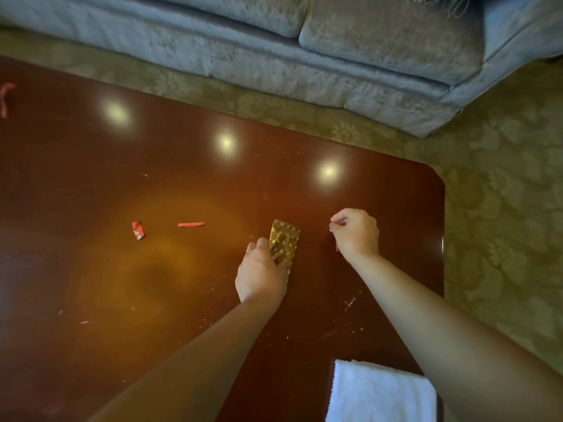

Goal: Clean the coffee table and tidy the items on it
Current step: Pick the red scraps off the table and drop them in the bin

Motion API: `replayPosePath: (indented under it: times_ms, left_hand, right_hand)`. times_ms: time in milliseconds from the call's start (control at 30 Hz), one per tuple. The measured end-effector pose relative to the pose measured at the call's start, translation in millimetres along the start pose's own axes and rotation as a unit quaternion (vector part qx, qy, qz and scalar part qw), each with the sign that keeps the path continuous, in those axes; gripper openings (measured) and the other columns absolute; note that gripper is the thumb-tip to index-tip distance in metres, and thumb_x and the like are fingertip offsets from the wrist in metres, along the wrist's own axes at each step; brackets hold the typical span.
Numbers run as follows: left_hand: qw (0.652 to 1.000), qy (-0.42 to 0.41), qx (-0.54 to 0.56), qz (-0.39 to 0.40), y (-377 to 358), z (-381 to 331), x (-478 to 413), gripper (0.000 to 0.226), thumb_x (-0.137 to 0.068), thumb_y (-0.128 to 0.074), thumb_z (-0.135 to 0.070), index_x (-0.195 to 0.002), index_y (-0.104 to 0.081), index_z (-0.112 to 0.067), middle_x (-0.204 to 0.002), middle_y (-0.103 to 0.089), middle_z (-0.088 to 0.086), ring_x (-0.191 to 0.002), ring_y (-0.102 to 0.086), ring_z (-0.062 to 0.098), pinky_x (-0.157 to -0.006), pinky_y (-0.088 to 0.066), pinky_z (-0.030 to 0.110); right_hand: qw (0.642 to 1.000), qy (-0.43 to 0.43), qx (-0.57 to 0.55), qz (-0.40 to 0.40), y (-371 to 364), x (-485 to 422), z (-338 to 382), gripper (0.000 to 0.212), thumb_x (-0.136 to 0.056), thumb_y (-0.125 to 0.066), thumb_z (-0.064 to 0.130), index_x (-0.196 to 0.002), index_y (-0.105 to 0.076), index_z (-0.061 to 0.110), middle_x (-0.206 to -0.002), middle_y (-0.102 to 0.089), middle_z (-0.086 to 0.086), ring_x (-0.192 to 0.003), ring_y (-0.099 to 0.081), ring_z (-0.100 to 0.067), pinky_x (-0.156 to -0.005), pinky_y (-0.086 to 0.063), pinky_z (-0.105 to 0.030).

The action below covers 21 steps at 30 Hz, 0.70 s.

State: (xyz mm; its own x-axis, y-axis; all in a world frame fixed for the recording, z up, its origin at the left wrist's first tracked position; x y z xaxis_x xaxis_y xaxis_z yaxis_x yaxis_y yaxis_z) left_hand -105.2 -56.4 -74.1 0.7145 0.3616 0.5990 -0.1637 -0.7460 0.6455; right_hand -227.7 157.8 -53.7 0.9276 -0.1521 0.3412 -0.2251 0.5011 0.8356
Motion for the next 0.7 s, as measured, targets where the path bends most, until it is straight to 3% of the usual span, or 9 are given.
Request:
replayPosePath:
  times_ms: [100,267,367,467,567,700]
  left_hand:
    - [0.996,-0.004,0.09,0.012,9.4,12.9,-2.4,0.021,-0.099,-0.072,-0.026,-0.107,-0.054,-0.017,-0.096,-0.068,0.0,-0.078,-0.072,0.021,-0.067,-0.065,0.041]
    - [0.987,-0.037,0.143,0.069,8.1,15.7,-0.8,0.011,-0.106,-0.059,-0.024,-0.115,-0.063,-0.019,-0.097,-0.07,-0.004,-0.074,-0.069,0.009,-0.05,-0.049,0.016]
    - [0.974,-0.058,0.152,0.155,-14.0,-1.4,5.0,0.022,-0.11,-0.05,-0.026,-0.124,-0.065,-0.02,-0.098,-0.071,-0.006,-0.072,-0.068,0.004,-0.048,-0.047,0.012]
    - [0.976,-0.073,0.139,0.154,-19.4,-11.2,4.8,0.023,-0.108,-0.052,-0.016,-0.121,-0.07,-0.016,-0.09,-0.071,-0.004,-0.062,-0.066,0.003,-0.049,-0.053,0.019]
    - [0.979,-0.052,0.147,0.134,-23.1,-7.7,1.2,0.019,-0.106,-0.056,-0.015,-0.109,-0.074,-0.014,-0.09,-0.076,0.002,-0.079,-0.076,0.025,-0.071,-0.067,0.044]
    - [0.988,-0.043,0.089,0.118,-30.3,-19.4,2.7,0.025,-0.097,-0.072,-0.045,-0.107,-0.07,-0.022,-0.085,-0.074,-0.006,-0.073,-0.071,0.012,-0.059,-0.055,0.028]
  right_hand:
    - [0.999,0.027,0.019,-0.011,2.3,6.0,4.1,0.01,-0.1,-0.071,0.017,-0.106,-0.079,0.015,-0.104,-0.08,-0.004,-0.084,-0.075,-0.022,-0.07,-0.054,-0.024]
    - [0.996,0.068,0.051,-0.021,-0.5,14.2,12.1,0.021,-0.096,-0.078,0.019,-0.115,-0.08,0.01,-0.111,-0.08,-0.006,-0.1,-0.077,-0.024,-0.081,-0.052,-0.024]
    - [0.997,0.055,0.045,-0.008,-1.7,11.0,7.6,0.008,-0.096,-0.077,0.014,-0.101,-0.083,0.015,-0.091,-0.08,-0.001,-0.076,-0.075,-0.015,-0.07,-0.054,-0.019]
    - [0.995,0.052,0.076,0.035,-6.4,5.9,7.7,0.018,-0.097,-0.073,0.014,-0.083,-0.08,0.023,-0.073,-0.074,0.007,-0.058,-0.065,-0.001,-0.051,-0.041,-0.012]
    - [0.995,0.026,0.067,0.062,0.8,1.5,-0.8,0.019,-0.095,-0.074,0.017,-0.079,-0.079,0.026,-0.076,-0.074,0.008,-0.068,-0.07,-0.008,-0.057,-0.051,-0.022]
    - [0.998,-0.036,-0.047,0.012,33.6,7.5,-37.0,0.005,-0.087,-0.081,0.021,-0.086,-0.081,0.025,-0.08,-0.075,0.01,-0.077,-0.074,-0.01,-0.07,-0.063,-0.031]
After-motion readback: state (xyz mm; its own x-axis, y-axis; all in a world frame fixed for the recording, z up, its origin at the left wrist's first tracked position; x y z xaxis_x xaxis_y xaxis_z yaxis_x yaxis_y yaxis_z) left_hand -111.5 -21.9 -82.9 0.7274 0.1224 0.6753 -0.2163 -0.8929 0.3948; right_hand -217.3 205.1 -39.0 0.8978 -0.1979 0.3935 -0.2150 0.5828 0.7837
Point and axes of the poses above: each hand's wrist, its own x-axis away from the middle knuckle, its own y-axis out of the back of the hand, z = x × y, the point moved 10 cm from there along -x, towards the middle knuckle
